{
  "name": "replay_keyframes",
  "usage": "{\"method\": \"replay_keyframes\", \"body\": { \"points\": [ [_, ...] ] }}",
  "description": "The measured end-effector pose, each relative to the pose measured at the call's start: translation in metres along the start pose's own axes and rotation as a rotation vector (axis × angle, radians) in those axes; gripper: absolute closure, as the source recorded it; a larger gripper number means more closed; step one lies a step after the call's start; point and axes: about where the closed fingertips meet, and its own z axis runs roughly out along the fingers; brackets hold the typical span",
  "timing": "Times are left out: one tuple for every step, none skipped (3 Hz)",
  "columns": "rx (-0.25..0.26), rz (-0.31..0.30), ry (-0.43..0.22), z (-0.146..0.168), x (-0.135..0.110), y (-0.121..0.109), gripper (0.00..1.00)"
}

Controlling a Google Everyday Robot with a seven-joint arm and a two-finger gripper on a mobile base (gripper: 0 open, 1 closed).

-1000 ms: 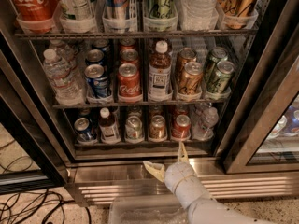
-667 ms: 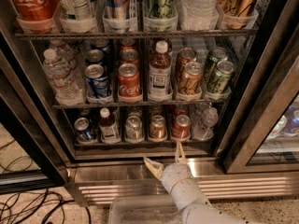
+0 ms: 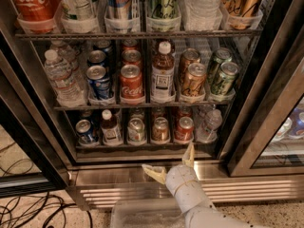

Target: Pick orange can from bottom shelf of fridge

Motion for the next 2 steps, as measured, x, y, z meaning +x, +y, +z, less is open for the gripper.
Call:
{"method": "replay_keyframes", "body": {
  "points": [
    [0.038,0.024,-0.030,0.0046,0.0024,0.0026,0.00],
    [0.098,0.035,-0.076,0.0144,0.0060,0.0039,0.09]
  ]
}}
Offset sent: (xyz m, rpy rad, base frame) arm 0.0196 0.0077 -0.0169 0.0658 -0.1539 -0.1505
